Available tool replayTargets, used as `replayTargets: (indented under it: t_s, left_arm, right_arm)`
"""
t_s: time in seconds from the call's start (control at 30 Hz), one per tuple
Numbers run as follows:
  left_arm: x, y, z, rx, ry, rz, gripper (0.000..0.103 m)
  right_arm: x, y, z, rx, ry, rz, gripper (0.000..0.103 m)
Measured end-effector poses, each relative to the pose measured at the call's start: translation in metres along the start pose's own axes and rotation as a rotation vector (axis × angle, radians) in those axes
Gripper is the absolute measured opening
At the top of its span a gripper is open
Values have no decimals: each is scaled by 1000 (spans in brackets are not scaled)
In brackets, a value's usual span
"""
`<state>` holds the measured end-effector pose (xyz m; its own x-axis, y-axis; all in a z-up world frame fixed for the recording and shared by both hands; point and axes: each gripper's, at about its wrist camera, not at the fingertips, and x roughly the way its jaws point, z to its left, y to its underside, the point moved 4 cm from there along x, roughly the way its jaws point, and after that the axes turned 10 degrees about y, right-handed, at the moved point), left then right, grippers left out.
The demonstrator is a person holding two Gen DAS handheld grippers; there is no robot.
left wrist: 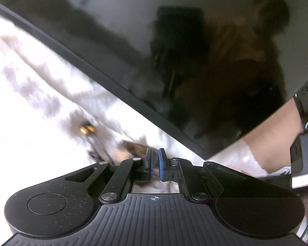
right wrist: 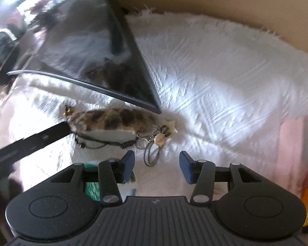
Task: Organize soft objects
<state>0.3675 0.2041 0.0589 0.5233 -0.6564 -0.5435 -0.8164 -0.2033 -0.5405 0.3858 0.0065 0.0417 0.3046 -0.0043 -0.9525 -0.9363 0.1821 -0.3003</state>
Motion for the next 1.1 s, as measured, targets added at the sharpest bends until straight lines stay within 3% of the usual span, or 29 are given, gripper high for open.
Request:
replayTargets:
  t_s: [0.13,0.2,0.3,0.47,0.77,0.97,1.1]
  left_arm:
    - [-11,2,8,94,23,17,11]
    - [-8,5,-9,276,48,37,14]
    - [-2,15,-42,647,26,83,14]
    - [32,13,-59,856,16,274,19]
    - [110,28,-69,1063,-72,590,19]
    - [120,37,-61,1146,-159,634,24]
    - [127,36,-49,1111,-169,646,24]
  right_arm:
    - [21,-10,15,60,51,-8,48]
    - [23,-11,19,60,64,-17,48]
    - [13,-8,21,-5,59,-45,48]
    - [-17,-6,9,-75,68,-113,48]
    - [-34,9,-18,-90,25,-146,48]
    - [-38,11,-32,-74,4,-152,48]
    - [-33,13,-34,-71,-7,-132,48]
